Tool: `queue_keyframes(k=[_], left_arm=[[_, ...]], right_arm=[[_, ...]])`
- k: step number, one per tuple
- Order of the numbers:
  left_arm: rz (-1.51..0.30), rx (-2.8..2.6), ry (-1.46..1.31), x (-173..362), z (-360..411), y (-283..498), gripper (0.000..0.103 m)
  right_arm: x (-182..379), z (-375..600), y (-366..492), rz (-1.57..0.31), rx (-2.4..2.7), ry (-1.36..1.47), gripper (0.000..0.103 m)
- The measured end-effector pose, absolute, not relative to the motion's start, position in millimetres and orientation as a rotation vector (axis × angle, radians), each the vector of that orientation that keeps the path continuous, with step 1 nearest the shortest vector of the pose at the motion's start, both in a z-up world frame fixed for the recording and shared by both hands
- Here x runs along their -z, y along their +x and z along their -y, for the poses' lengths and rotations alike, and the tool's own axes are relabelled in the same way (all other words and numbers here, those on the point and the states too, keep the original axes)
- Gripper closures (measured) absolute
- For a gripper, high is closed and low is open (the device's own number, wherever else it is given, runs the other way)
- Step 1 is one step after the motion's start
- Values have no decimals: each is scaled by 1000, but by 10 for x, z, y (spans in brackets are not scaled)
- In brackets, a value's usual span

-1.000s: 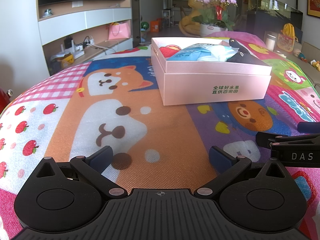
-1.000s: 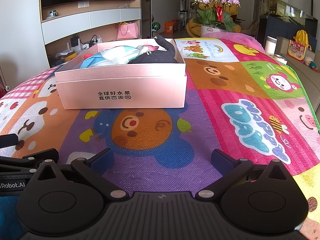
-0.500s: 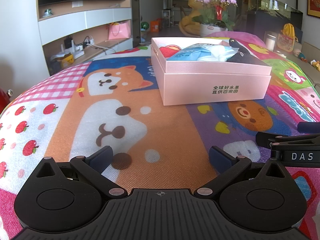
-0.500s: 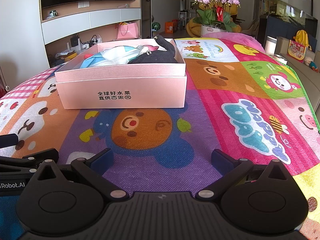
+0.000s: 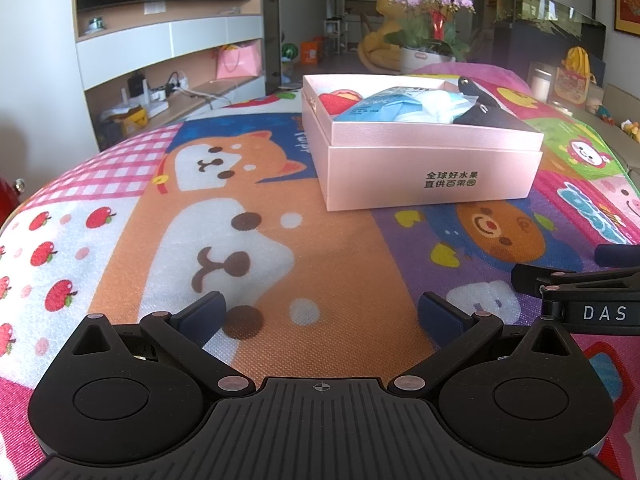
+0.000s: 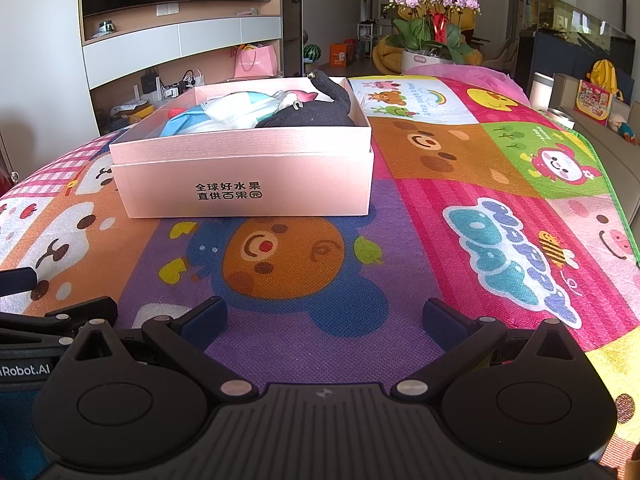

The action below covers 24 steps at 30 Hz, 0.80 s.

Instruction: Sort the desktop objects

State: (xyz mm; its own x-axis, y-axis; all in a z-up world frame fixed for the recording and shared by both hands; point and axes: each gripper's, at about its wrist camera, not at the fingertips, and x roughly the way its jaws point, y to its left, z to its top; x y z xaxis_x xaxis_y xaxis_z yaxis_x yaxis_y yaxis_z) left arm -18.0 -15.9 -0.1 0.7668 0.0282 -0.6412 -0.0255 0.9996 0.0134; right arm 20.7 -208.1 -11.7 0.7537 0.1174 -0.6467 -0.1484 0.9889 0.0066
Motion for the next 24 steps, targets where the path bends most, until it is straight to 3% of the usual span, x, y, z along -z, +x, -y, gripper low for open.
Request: queue_keyframes(k=[24], left_arm=[[-753, -23, -13, -54, 123, -129, 0]], right_arm=[[115, 2084, 204, -702, -145, -46, 0]])
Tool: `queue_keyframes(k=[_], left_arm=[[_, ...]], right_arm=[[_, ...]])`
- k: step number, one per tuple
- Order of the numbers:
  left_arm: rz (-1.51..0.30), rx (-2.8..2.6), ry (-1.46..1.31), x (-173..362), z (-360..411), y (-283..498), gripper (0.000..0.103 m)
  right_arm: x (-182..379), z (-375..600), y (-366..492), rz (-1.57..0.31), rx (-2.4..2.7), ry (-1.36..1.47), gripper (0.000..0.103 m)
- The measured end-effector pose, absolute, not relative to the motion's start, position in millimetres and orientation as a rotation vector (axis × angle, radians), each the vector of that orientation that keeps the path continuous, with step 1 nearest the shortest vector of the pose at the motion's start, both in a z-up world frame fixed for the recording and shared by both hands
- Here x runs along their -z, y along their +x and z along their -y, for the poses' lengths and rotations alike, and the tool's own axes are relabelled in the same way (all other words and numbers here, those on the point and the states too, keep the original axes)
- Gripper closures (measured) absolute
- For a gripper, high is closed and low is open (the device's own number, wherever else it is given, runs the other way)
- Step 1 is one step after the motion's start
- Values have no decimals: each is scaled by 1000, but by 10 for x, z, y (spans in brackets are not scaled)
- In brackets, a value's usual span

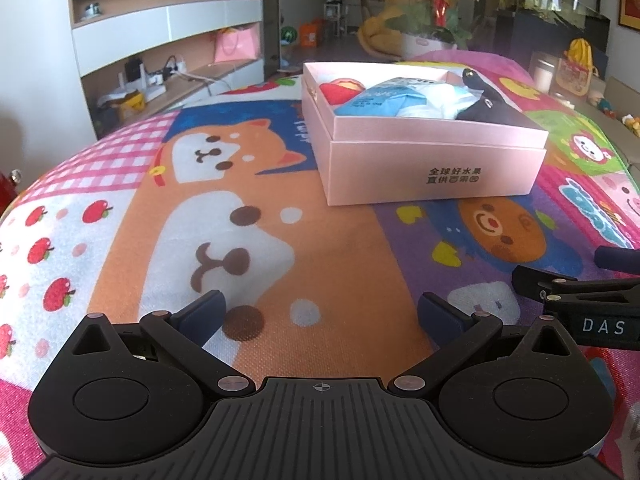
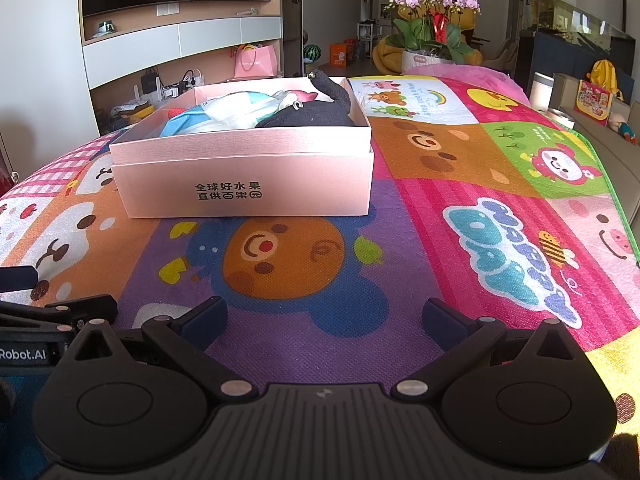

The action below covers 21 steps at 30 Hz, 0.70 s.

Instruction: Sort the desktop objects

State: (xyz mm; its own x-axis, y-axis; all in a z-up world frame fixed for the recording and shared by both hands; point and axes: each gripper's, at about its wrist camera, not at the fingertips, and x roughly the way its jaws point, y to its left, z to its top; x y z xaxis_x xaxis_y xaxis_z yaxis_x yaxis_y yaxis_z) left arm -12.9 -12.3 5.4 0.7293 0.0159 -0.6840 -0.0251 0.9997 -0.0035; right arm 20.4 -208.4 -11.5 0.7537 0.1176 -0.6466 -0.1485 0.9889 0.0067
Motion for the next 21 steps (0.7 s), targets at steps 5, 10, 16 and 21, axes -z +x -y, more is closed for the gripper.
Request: queue_keyframes(k=[5, 10, 16, 21], left_arm=[[-752, -23, -15, -58, 115, -127, 0], [-754, -26, -14, -57, 121, -124, 0], [-755, -27, -13, -61, 120, -121, 0], [-758, -24, -11, -63, 117, -117, 0]], right_arm=[[116, 2083, 203, -702, -145, -46, 0], [115, 2086, 203, -702, -145, -46, 0], [116, 2084, 202, -702, -145, -46, 0], [116, 2086, 203, -702, -145, -46, 0]])
